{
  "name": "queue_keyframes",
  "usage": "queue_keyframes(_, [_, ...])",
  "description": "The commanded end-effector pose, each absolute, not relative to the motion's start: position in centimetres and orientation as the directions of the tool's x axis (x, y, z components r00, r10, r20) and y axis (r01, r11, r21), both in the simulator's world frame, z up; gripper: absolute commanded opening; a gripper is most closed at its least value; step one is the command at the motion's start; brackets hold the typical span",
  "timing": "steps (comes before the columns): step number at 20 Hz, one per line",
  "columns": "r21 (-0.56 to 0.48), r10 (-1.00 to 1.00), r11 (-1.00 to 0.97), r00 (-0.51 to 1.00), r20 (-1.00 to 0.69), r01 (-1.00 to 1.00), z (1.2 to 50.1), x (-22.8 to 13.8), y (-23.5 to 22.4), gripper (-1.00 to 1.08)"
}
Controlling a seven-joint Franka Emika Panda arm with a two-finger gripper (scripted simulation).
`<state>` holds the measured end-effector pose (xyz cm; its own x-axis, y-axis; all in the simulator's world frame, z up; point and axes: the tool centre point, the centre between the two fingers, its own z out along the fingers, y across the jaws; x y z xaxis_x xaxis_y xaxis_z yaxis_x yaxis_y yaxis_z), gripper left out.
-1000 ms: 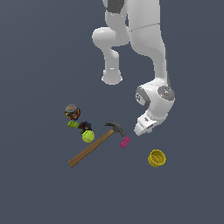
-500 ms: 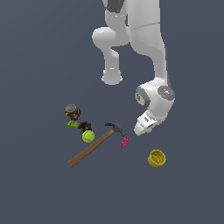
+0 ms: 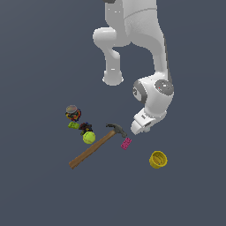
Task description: Pick up a designated object from a clutter of objects.
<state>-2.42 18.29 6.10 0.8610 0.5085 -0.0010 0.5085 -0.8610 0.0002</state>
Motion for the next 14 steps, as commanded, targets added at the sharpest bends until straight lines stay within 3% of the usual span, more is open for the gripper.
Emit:
queue_keyframes(1, [0.001, 0.508, -0.861, 0.861, 0.000, 0.508, 7.9, -2.0, 16.9, -1.00])
queue_keyframes(14, [-0.003, 0.509, -0.861, 0.861, 0.002, 0.509, 20.6, 0.8, 7.6, -1.00])
